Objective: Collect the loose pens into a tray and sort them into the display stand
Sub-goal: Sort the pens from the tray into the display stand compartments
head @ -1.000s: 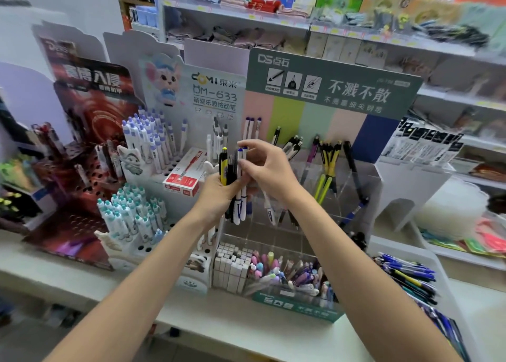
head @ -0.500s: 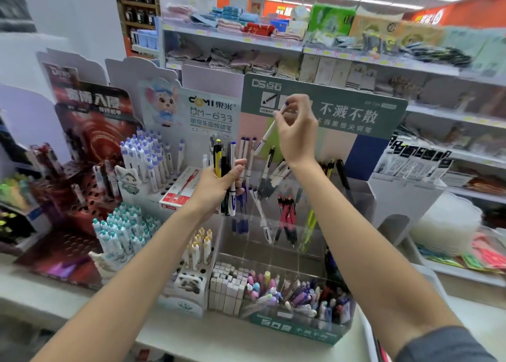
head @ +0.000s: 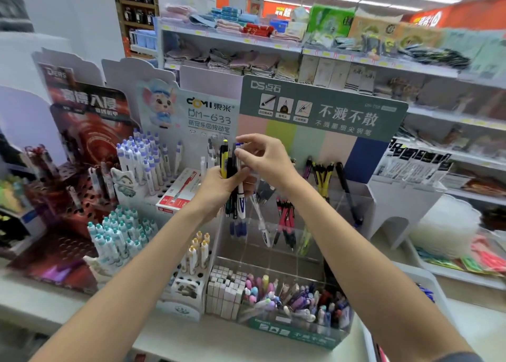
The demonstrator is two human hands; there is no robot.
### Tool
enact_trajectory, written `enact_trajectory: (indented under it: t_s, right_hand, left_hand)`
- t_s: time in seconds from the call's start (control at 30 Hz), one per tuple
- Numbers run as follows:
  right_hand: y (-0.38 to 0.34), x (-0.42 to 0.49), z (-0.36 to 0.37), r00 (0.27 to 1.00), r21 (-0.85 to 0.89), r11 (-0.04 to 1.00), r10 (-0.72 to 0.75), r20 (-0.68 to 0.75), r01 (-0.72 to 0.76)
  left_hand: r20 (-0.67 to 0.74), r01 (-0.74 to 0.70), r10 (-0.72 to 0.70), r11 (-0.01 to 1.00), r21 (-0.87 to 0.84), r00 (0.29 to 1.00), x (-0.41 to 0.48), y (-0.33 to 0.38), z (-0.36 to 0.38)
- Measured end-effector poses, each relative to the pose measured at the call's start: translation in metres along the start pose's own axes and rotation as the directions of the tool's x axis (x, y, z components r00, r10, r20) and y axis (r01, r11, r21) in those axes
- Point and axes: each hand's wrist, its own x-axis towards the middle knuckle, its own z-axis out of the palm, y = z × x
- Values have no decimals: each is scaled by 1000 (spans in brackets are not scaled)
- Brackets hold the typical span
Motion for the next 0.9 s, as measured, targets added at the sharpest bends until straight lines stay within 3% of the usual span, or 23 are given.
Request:
enact_trajectory:
  t_s: [0.1, 0.17, 0.23, 0.3, 0.37, 0.43, 0.53, 0.63, 0.7, 0.77, 0.9]
  right_hand:
    - [-4, -1, -7, 1000, 91, 996, 6, 29, -9]
    - [-7, 1, -19, 999, 128, 992, 2, -38, 3]
    - [-6, 9, -35, 967, 153, 988, 10, -254, 30]
    - [-3, 19, -48, 873, 156, 985, 17, -487, 67]
    - [0, 26, -51, 802, 54, 993, -49, -595, 101]
    - [3, 29, -44, 802, -98, 988, -153, -578, 118]
    - [17, 26, -24, 888, -264, 961, -196, -416, 89]
    - [35, 20, -4, 978, -373, 928, -89, -190, 12]
    - [40, 13, 2, 996, -405, 914, -16, -89, -21]
    - [39, 6, 0, 993, -397, 918, -42, -109, -5]
    - [28, -14, -19, 954, -199, 980, -73, -290, 14]
  left_hand:
    - [20, 0, 0, 1000, 0, 1000, 3, -3, 5]
    - [33, 12, -12, 1000, -16, 999, 4, -3, 4]
    - [39, 33, -31, 998, -59, 999, 4, -2, -1]
    - [48, 60, -56, 995, -85, 997, 2, -1, -6]
    - [58, 83, -77, 992, -99, 995, 0, -1, -10]
    - [68, 91, -84, 990, -109, 994, -1, -1, -12]
    - [84, 98, -91, 991, -89, 992, -5, 1, -12]
    - [102, 72, -72, 997, 2, 992, -7, 2, -14]
    - [120, 42, -48, 998, 50, 992, -6, 1, -18]
    - [126, 53, -56, 998, 27, 990, -4, -1, -21]
    - [98, 53, -46, 996, -70, 994, -3, 2, -14]
